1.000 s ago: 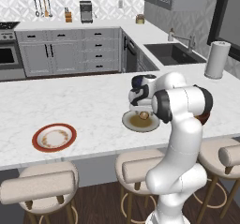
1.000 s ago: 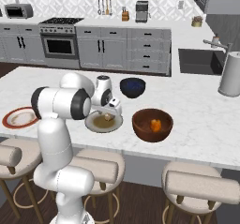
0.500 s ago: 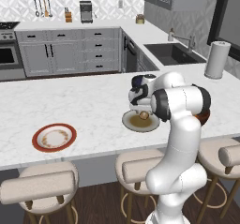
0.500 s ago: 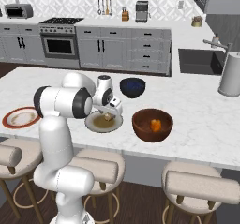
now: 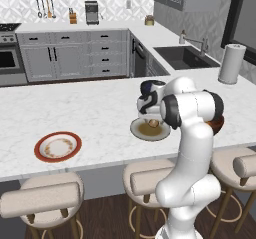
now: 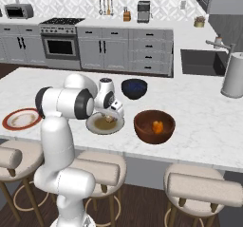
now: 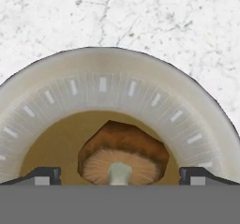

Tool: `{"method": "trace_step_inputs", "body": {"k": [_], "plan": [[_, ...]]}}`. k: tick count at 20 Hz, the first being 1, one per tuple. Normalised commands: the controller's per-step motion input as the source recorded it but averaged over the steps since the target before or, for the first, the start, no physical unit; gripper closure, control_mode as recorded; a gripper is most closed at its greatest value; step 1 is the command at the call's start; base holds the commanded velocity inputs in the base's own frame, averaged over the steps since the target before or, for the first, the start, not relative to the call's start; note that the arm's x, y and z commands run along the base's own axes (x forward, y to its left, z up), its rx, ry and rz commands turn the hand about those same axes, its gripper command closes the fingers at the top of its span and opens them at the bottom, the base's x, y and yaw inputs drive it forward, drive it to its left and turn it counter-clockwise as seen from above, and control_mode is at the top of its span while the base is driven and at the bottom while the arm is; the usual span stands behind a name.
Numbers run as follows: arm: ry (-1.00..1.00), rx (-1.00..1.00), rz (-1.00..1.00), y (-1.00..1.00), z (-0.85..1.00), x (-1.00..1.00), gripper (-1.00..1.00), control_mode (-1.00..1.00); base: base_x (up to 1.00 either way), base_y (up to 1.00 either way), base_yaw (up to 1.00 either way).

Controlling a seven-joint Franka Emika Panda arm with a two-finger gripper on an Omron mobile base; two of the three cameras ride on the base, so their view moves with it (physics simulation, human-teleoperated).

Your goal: Pick the chicken drumstick and mushroom from their plates and place them in the bowl. Then put the bowl in the fridge.

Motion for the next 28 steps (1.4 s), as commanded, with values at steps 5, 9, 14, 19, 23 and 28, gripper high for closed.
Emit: {"method": "trace_step_inputs", "body": {"k": [5,9,14,19,23,28], "plan": [[0.0,0.0,-0.02,0.0,-0.13,0.0,-1.0,-1.0,0.0,0.0,0.0],[0.0,0.0,-0.01,0.0,-0.09,0.0,-1.0,-1.0,0.0,0.0,0.0],[0.0,-0.02,0.0,0.0,-0.13,0.0,1.0,-1.0,0.0,0.0,0.0],[0.0,-0.01,0.0,0.0,-0.05,0.0,1.0,-1.0,0.0,0.0,0.0],[-0.02,0.0,-0.01,0.0,0.11,-0.21,1.0,-1.0,0.0,0.0,0.0],[-0.01,0.0,-0.01,0.0,0.63,-0.56,1.0,-1.0,0.0,0.0,0.0]]}}
